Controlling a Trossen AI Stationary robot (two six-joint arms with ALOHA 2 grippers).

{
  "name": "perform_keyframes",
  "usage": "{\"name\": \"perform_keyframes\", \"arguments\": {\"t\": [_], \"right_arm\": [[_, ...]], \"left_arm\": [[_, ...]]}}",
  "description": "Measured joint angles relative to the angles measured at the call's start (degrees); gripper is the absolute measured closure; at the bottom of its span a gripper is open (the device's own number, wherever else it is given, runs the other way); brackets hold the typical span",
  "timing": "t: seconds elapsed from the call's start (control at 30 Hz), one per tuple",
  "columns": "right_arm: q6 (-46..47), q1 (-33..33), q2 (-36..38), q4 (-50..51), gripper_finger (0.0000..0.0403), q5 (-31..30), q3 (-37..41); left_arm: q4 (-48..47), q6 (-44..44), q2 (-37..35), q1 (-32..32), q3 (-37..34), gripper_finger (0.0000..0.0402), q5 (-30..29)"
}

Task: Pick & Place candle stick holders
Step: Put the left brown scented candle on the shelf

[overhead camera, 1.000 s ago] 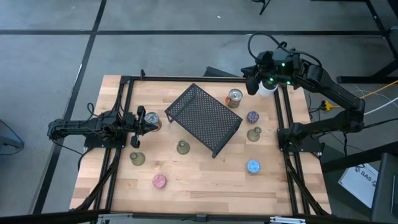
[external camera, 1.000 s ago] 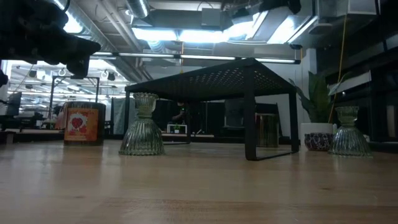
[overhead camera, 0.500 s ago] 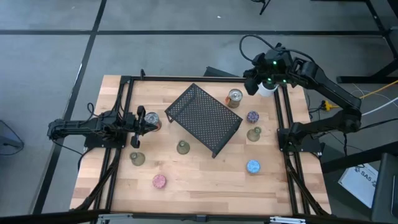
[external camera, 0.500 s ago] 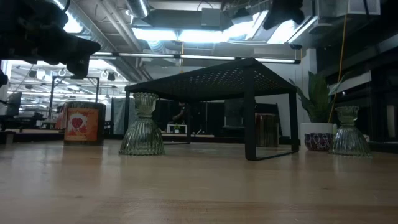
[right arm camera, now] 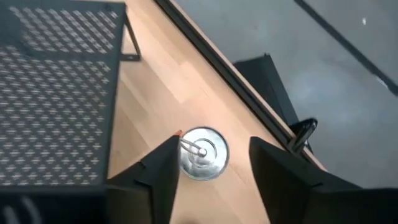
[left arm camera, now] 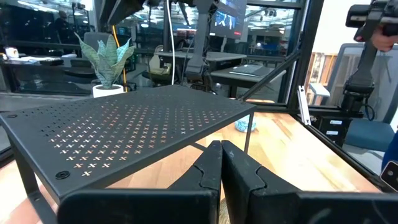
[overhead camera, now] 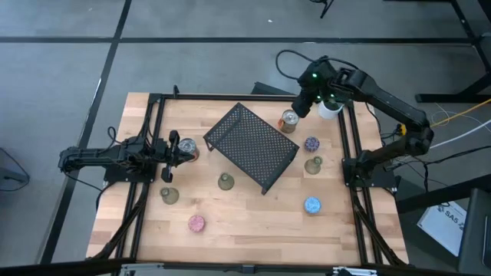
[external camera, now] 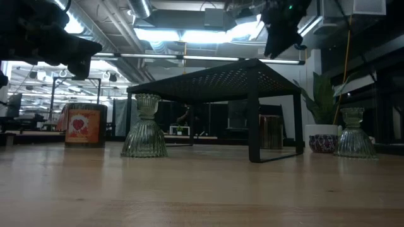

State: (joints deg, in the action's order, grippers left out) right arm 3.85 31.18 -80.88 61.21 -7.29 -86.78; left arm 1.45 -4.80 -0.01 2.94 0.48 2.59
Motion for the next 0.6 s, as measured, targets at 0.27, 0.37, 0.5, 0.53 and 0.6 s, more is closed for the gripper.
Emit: {"name": "perform_keyframes", "arguments": {"t": [0.27, 0.37, 0.5, 0.53, 0.6], "right_arm": [[0.7, 1.4, -5.0, 0.4, 0.0128, 0.0, 0.0], [0.7, 1.5, -6.3, 0.3, 0.0109, 0.0, 0.0], [0.2, 1.5, -8.0, 0.2, 0.0087, 0.0, 0.0], [0.1, 1.5, -8.4, 0.3, 0.0082, 0.0, 0.0], [-0.3, 1.5, -9.2, 0.6, 0.0074, 0.0, 0.0]], "left_arm": [[0.0, 0.0, 0.0, 0.0, 0.0, 0.04, 0.0], [0.0, 0.0, 0.0, 0.0, 0.0, 0.04, 0.0], [0.0, 0.0, 0.0, 0.0, 0.0, 0.04, 0.0], [0.0, 0.0, 0.0, 0.0, 0.0, 0.04, 0.0], [0.0, 0.0, 0.0, 0.0, 0.0, 0.04, 0.0]]}}
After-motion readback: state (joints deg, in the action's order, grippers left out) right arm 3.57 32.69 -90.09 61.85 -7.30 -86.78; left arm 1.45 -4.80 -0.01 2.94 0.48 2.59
